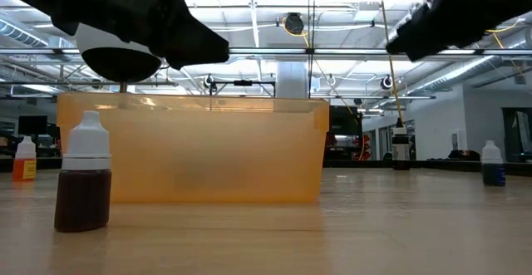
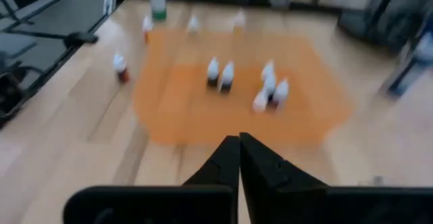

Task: Pick & Place food coloring
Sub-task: Put the small dark blue food coloring bottle into the orange bin

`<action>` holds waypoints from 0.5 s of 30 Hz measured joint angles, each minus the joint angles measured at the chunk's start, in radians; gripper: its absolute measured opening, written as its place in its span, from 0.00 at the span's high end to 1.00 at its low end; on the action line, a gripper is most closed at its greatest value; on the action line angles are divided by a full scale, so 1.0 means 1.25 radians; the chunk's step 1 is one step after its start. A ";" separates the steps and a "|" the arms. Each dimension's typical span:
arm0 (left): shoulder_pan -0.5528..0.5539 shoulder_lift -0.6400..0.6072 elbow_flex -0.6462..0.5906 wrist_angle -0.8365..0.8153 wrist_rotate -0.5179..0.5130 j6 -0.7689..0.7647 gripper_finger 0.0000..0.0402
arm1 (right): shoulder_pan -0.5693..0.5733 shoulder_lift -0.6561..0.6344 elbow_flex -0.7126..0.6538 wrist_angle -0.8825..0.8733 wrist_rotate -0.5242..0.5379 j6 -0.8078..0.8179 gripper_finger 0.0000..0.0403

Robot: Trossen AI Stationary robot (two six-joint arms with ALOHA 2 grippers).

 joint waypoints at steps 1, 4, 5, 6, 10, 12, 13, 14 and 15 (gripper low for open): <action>0.000 0.000 0.000 -0.001 0.000 0.000 0.51 | -0.001 -0.009 0.000 -0.033 -0.016 0.043 0.98; 0.000 0.000 0.000 -0.013 0.000 0.000 0.51 | 0.001 -0.036 0.000 -0.137 -0.065 0.135 0.92; 0.000 0.000 0.000 -0.016 0.000 0.000 0.51 | 0.004 -0.045 0.000 -0.168 -0.078 0.169 0.89; 0.000 0.000 0.000 -0.017 0.000 -0.001 0.51 | 0.008 -0.055 0.001 -0.202 -0.081 0.204 0.87; 0.000 0.000 0.000 -0.017 0.001 -0.012 0.51 | 0.015 -0.098 0.001 -0.396 -0.118 0.336 0.77; 0.000 0.000 0.000 -0.017 0.001 -0.012 0.51 | 0.010 -0.118 0.001 -0.471 -0.147 0.401 0.75; 0.000 0.000 0.000 -0.017 0.001 -0.012 0.51 | 0.008 -0.125 0.001 -0.499 -0.159 0.425 0.74; 0.000 0.000 0.000 -0.017 0.001 -0.011 0.51 | 0.005 -0.130 0.001 -0.518 -0.169 0.444 0.74; 0.000 0.000 0.000 -0.017 0.001 -0.010 0.51 | 0.003 -0.132 0.001 -0.527 -0.182 0.451 0.74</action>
